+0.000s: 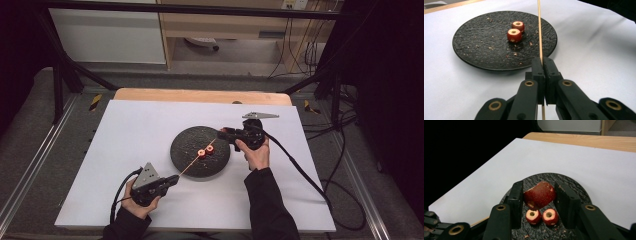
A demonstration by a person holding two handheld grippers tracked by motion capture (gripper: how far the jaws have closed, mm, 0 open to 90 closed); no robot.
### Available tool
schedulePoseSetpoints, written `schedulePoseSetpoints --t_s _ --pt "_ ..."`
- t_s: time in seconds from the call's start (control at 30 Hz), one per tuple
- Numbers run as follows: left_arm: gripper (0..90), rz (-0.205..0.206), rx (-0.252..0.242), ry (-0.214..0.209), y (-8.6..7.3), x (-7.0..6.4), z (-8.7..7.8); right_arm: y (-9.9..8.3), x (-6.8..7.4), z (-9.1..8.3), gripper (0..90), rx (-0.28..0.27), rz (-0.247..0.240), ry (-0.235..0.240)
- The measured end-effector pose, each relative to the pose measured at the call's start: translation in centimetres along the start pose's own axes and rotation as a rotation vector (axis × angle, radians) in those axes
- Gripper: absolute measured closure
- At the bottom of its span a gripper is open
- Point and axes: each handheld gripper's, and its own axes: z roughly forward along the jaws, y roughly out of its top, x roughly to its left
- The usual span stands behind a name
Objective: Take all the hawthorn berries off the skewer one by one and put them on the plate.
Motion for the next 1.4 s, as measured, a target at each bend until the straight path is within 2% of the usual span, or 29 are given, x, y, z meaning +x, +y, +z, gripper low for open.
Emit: schedulePoseSetpoints --t_s 0.17,0.33,1.0,1.2,1.4 --pt "88.0 -0.005 -0.002 0.004 0.0 0.1 -0.1 0.1 -0.5 -0.1 61.1 0.005 -0.003 -0.030" --pt "88.0 -0.014 -0.003 0.011 0.0 0.3 -0.2 -0.5 -0.8 0.3 61.1 0.024 0.001 -0.037" --pt "88.0 -0.028 -0.002 0.018 0.0 0.6 -0.2 -5.7 -0.2 4.8 61.1 0.146 0.010 0.001" --pt "88.0 -0.026 0.000 0.018 0.0 0.5 -0.2 -7.0 0.0 5.8 61.1 0.176 0.008 0.000" --pt "88.0 -0.027 0.001 0.017 0.0 0.5 -0.1 -7.6 0.0 6.2 60.7 0.193 0.008 -0.005"
